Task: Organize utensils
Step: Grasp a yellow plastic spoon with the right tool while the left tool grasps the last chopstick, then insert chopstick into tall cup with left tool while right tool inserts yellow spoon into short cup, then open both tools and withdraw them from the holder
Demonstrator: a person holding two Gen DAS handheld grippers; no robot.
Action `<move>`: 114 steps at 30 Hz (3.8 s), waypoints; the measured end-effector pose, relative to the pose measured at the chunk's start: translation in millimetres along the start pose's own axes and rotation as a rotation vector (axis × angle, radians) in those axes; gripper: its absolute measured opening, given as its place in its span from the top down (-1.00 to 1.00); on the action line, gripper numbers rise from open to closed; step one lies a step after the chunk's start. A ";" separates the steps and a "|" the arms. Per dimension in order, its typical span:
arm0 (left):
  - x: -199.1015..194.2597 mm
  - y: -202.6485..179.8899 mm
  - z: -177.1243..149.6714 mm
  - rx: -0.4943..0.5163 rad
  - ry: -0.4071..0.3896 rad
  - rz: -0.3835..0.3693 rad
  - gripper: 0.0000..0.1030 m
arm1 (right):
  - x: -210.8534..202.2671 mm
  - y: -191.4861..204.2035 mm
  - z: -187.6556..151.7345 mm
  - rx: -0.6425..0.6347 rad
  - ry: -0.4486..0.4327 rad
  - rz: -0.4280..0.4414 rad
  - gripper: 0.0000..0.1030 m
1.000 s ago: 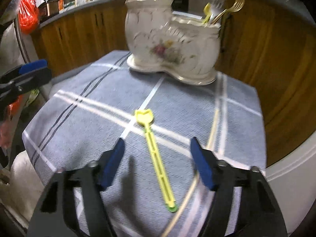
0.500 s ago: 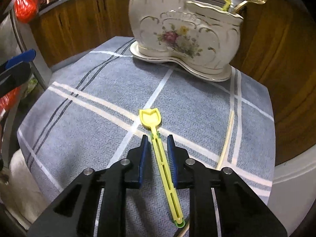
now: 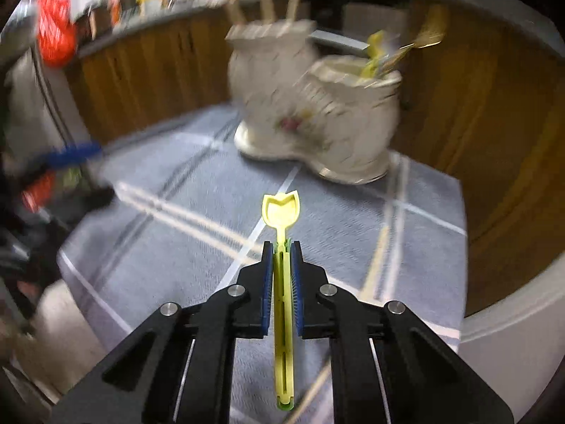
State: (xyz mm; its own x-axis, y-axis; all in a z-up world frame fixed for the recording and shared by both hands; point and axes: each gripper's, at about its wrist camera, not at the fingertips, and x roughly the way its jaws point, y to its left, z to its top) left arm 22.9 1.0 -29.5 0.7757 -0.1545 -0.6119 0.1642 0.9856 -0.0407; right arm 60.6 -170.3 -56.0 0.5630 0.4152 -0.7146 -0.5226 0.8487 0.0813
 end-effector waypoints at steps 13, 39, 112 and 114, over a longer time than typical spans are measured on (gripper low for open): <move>69.4 -126.6 8.4 0.136 0.205 -0.132 -0.56 | -71.7 -85.6 -23.1 0.241 -0.197 -0.049 0.81; 127.3 -149.6 23.2 0.209 0.296 -0.117 0.91 | -75.2 -105.7 -49.9 0.279 -0.235 -0.046 0.81; 53.6 -4.4 111.5 0.005 -0.278 -0.026 0.44 | 44.0 -54.1 95.3 0.147 -0.398 0.027 0.56; 45.5 -4.0 110.5 0.014 -0.284 -0.018 0.29 | 37.0 -53.5 92.9 0.156 -0.400 0.029 0.41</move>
State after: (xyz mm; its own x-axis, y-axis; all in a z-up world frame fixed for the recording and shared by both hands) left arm 124.9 -17.6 30.1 0.9119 -0.1874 -0.3650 0.1867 0.9817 -0.0374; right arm 168.9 -169.9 -22.2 0.7693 0.5079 -0.3876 -0.4561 0.8614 0.2236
